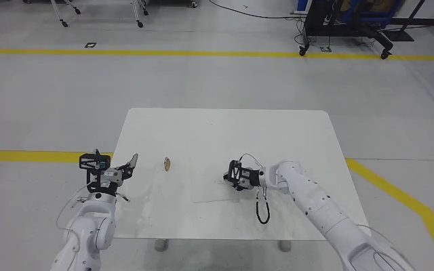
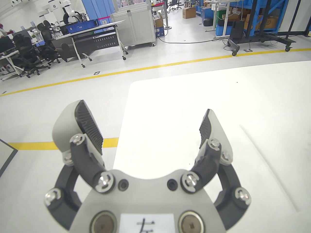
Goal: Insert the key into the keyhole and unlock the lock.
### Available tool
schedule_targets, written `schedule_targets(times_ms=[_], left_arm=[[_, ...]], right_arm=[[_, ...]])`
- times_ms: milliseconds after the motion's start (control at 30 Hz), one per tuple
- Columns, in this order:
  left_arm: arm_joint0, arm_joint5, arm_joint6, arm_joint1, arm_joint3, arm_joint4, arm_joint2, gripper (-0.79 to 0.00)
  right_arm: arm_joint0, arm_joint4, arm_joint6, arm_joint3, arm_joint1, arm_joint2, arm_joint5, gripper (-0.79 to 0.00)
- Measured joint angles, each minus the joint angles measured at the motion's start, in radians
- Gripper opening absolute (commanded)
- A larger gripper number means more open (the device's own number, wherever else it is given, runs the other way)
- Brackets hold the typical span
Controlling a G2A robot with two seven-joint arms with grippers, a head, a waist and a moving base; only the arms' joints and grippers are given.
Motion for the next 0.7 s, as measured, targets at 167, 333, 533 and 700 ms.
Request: schedule_targets(times_ms=[167,333,533,700], left_arm=[[0.000,0.000,0.000,0.000,0.000,0.000,0.000,0.000],[0.000,0.000,0.000,0.000,0.000,0.000,0.000,0.000],[0.000,0.000,0.000,0.000,0.000,0.000,0.000,0.000],[0.000,0.000,0.000,0.000,0.000,0.000,0.000,0.000]], right_arm=[[0.009,-0.042,-0.057,-0.008,0.007,0.004,0.004,-0.785],[-0.008,-0.099,-0.152,-0.058,0.026,0.031,0.029,-0.785],[-0.057,-0.023,-0.302,-0.087,0.047,0.123,0.097,-0.785],[-0.089,0.260,-0.254,-0.090,0.047,0.211,0.107,-0.785]])
